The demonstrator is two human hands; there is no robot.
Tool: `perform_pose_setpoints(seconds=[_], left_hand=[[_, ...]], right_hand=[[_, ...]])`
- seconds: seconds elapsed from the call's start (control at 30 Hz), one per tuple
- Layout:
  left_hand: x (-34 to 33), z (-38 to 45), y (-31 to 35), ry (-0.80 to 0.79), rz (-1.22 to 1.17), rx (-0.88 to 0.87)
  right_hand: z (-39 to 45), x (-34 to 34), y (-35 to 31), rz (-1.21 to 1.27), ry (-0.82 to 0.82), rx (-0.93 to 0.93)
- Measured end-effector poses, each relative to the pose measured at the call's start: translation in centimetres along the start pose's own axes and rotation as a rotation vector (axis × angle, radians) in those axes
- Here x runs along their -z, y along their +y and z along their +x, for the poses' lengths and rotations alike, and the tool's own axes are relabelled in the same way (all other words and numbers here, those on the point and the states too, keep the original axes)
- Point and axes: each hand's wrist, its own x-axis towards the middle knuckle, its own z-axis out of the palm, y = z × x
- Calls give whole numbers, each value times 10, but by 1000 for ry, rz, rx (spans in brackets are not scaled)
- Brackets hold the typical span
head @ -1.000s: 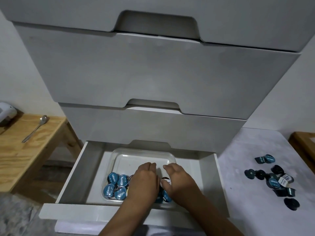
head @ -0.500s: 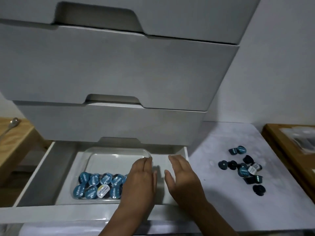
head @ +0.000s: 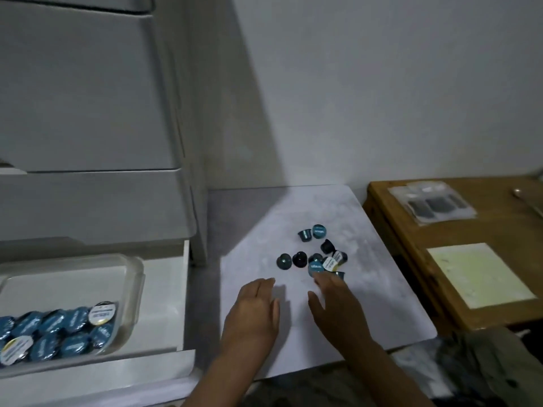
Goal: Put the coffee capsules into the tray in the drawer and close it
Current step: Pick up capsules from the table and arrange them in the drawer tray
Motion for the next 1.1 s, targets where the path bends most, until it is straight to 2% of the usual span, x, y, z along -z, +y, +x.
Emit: perform_pose_setpoints(seconds=[0.13, 0.33, 0.53, 0.67, 1.0, 1.1], left_hand=[[-40, 14, 6, -58, -31, 60], [-68, 49, 5, -31, -70, 152], [-80, 100, -2, 61, -72, 139], [-91, 120, -3, 29, -104, 166], [-104, 111, -3, 77, -221, 137], [-104, 102, 0, 105, -324, 192]], right_hand=[[-1, -3, 52, -20, -36, -38], [7, -10, 88, 1, -64, -13], [22, -22, 98, 5, -70, 59], [24, -27, 103, 18, -76, 99], [28, -25, 107, 177, -105, 91], [26, -24, 104, 224, -108, 62]])
